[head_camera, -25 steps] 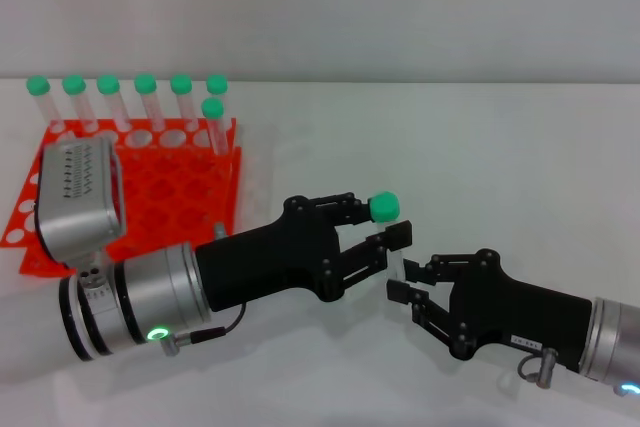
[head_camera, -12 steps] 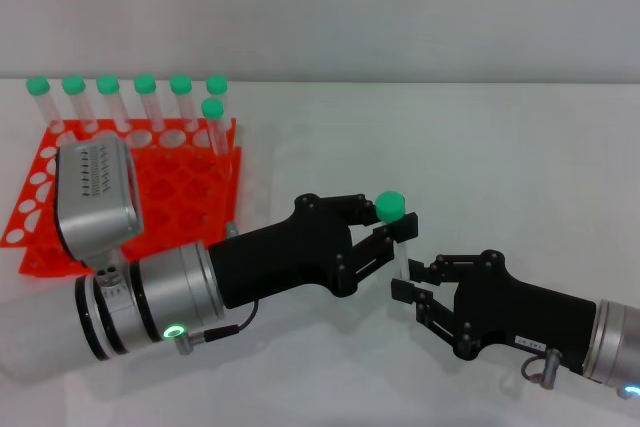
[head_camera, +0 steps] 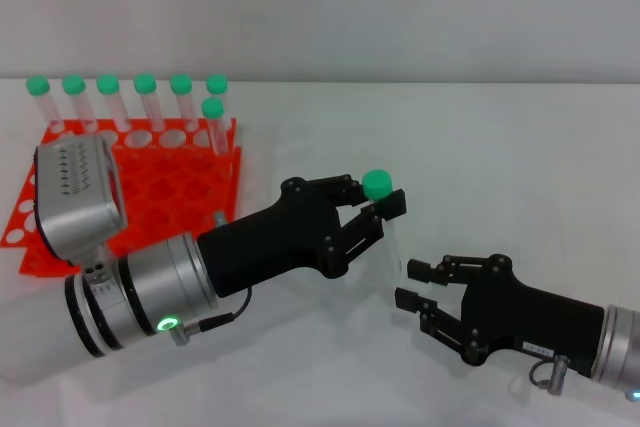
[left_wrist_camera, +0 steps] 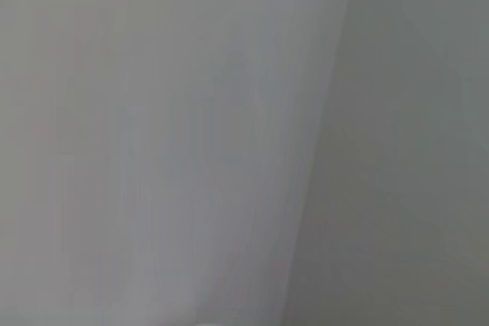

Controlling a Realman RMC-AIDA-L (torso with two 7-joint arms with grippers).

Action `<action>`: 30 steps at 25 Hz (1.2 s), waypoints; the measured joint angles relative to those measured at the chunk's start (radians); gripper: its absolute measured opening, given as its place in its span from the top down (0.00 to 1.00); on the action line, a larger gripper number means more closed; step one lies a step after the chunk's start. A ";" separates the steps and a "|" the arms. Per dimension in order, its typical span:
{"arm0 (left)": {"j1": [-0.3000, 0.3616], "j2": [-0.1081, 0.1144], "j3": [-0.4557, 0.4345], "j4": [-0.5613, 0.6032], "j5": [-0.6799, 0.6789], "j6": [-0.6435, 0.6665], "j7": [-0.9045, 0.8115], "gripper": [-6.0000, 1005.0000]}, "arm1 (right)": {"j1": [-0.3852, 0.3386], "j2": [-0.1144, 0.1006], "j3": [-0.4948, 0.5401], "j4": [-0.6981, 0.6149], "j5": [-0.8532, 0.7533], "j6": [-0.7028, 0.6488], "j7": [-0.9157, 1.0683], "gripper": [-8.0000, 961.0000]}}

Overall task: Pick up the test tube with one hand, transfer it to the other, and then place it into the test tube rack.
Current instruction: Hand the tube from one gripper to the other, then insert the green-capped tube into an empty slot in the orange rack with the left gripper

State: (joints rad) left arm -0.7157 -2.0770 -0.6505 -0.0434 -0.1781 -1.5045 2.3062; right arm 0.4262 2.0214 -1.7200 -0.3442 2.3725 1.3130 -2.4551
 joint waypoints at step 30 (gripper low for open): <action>0.256 0.006 0.000 0.150 -0.821 -0.058 0.191 0.76 | -0.101 -0.011 0.751 0.099 0.017 -0.031 -0.141 0.11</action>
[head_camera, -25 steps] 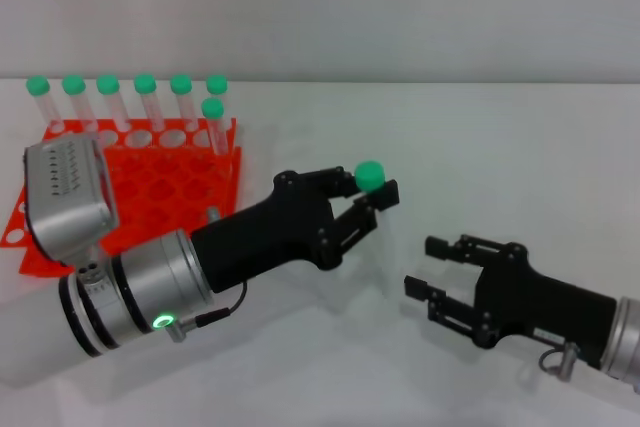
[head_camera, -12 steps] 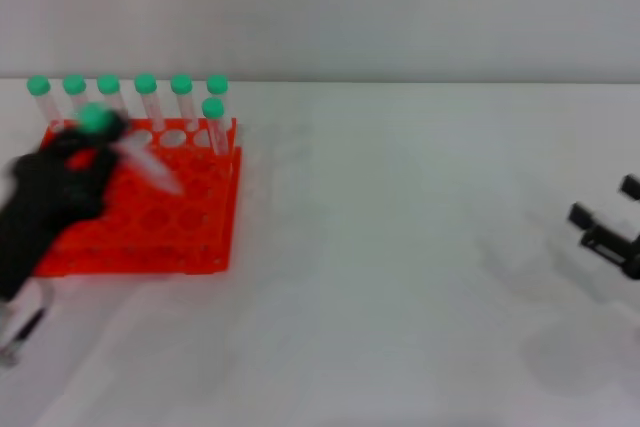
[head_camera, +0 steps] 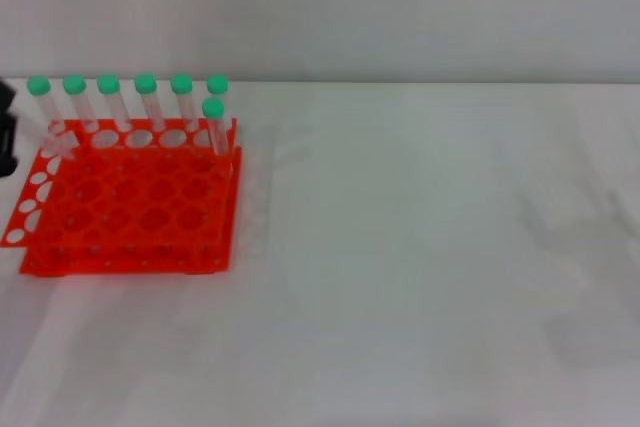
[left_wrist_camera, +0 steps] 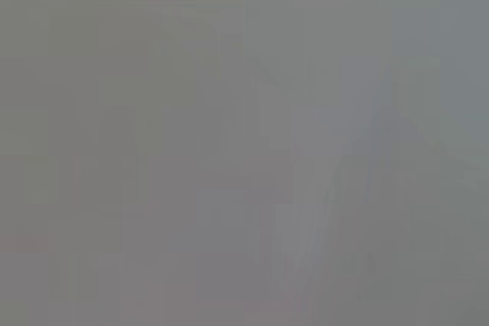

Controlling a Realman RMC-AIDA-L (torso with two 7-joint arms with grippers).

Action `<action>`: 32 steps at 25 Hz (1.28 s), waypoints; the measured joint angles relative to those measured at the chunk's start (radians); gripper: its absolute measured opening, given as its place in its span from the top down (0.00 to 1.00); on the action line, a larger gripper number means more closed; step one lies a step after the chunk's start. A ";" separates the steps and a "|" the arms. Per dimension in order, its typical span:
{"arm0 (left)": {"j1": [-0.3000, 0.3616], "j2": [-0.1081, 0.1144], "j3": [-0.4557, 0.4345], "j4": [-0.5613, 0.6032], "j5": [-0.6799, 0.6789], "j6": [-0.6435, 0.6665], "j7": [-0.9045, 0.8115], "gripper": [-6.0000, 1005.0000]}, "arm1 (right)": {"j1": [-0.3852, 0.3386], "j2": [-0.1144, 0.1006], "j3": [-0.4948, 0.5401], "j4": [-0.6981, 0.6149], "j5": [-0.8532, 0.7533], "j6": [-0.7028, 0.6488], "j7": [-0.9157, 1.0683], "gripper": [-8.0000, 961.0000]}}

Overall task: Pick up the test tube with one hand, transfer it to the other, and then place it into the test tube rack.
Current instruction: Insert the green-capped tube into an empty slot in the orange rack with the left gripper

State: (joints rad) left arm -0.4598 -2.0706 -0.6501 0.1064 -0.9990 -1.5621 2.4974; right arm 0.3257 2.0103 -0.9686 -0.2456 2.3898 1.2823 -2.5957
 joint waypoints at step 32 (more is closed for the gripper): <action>-0.203 -0.008 0.036 -0.158 0.008 0.459 0.177 0.74 | 0.066 0.011 -0.002 0.046 -0.008 0.003 -0.001 0.10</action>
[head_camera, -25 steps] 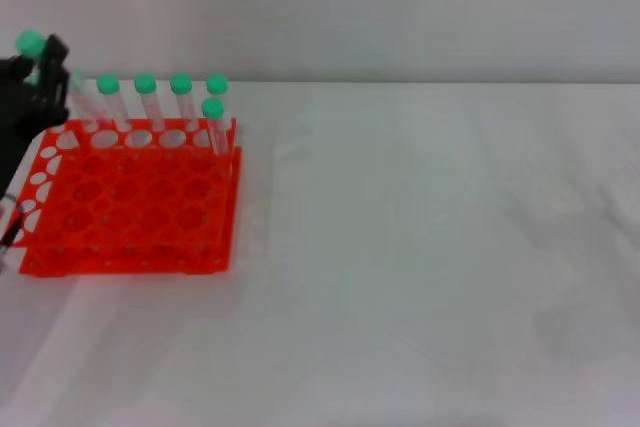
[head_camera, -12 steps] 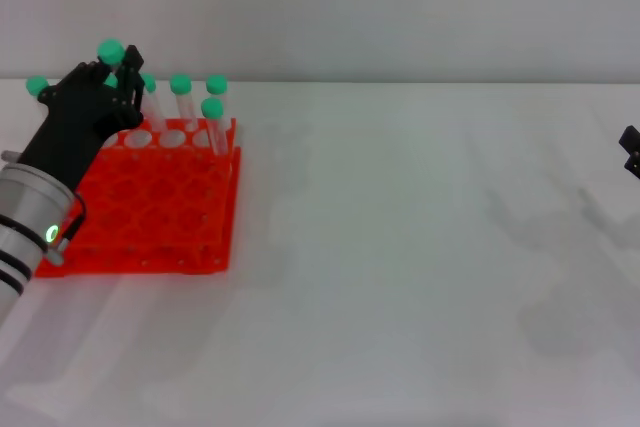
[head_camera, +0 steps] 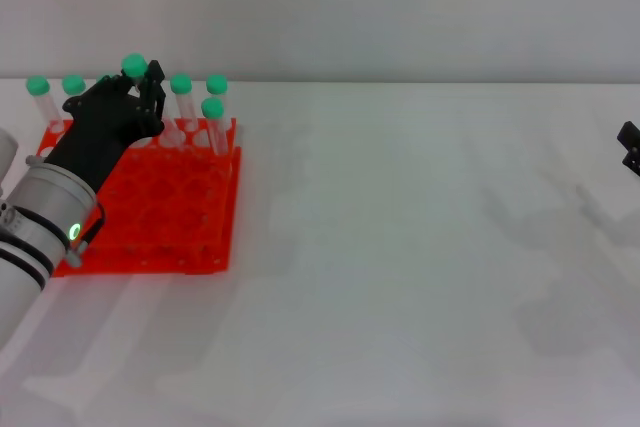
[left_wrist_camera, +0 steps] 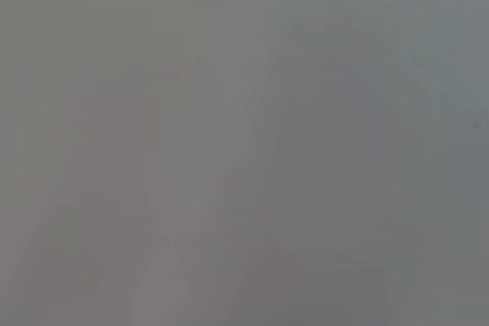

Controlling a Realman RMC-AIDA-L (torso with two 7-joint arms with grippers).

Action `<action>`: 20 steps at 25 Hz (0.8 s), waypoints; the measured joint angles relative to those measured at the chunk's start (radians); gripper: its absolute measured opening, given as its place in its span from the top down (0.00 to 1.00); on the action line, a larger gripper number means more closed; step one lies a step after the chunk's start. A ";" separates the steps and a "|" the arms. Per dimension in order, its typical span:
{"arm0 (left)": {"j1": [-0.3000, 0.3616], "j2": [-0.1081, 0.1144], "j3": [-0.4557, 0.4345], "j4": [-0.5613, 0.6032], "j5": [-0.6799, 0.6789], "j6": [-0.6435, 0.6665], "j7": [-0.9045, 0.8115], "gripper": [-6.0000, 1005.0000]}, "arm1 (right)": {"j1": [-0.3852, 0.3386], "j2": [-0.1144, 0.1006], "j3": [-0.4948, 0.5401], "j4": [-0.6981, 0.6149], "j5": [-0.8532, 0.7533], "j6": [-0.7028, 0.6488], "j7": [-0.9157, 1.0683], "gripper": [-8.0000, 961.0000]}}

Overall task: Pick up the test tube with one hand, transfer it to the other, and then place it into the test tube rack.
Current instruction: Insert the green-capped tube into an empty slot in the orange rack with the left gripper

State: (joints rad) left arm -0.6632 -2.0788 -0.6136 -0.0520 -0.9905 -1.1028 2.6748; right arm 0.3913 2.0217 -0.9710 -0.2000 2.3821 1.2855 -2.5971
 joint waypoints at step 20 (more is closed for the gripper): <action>-0.049 0.000 0.000 -0.013 0.048 0.163 0.058 0.72 | -0.006 0.000 0.000 0.002 -0.002 0.020 0.000 0.10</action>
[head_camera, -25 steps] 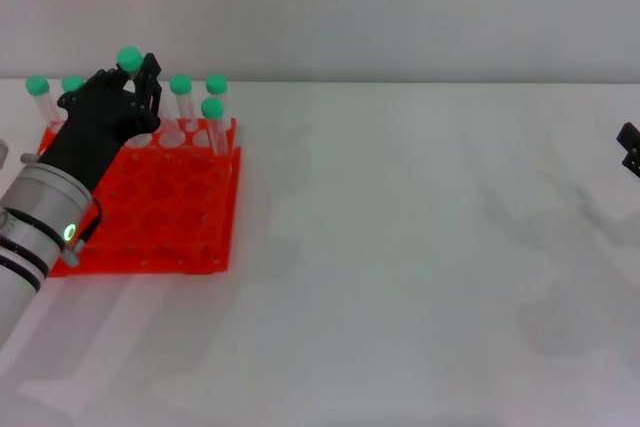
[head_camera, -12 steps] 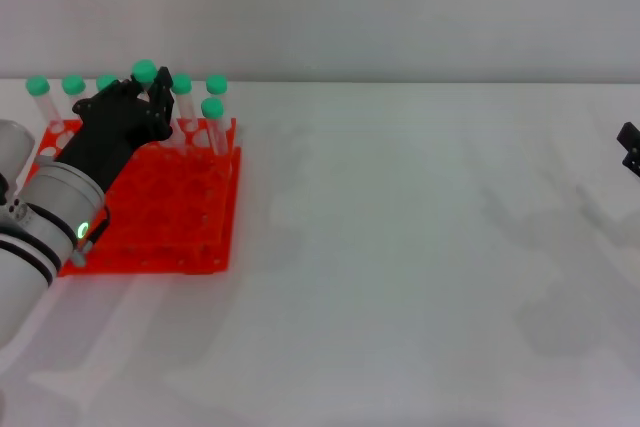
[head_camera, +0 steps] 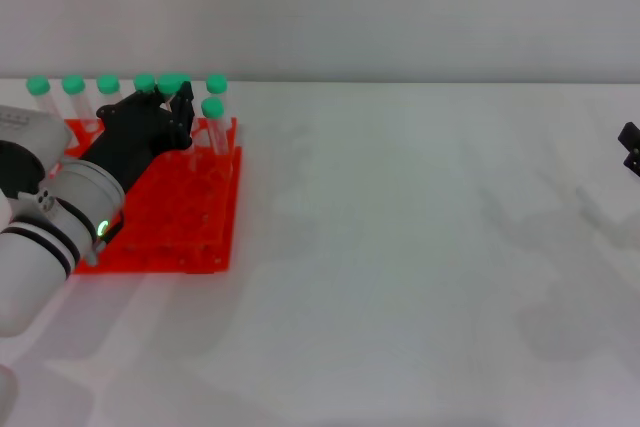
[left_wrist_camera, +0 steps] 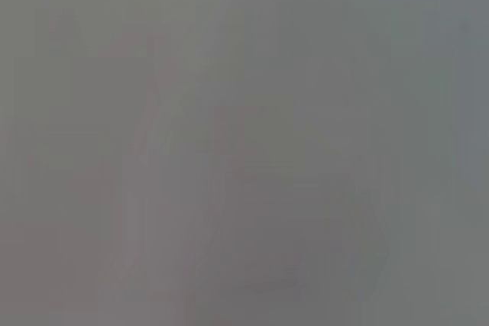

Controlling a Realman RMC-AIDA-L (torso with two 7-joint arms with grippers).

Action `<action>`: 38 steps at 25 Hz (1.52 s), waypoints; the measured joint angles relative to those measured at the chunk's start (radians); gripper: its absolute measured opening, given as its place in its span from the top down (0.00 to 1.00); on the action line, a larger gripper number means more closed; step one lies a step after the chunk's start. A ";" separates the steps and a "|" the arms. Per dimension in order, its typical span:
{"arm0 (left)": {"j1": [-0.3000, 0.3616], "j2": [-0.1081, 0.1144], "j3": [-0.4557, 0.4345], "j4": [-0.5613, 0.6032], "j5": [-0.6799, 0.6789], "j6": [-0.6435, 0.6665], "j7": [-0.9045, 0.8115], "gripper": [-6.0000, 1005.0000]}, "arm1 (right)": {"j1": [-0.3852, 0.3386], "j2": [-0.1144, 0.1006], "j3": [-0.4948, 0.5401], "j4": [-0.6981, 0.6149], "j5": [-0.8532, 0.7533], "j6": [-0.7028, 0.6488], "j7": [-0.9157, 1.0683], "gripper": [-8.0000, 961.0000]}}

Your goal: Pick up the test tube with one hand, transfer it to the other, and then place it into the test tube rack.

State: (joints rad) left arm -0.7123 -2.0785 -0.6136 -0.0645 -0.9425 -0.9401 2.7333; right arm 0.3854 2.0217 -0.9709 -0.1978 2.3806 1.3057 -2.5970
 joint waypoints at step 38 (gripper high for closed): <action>0.165 -0.005 -0.094 -0.017 0.054 -0.155 0.020 0.42 | -0.008 0.001 0.010 0.030 0.006 0.044 -0.001 0.10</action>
State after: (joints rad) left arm -0.5471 -2.0832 -0.7076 -0.0816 -0.8881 -1.0951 2.7534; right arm 0.3771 2.0230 -0.9614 -0.1679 2.3865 1.3501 -2.5977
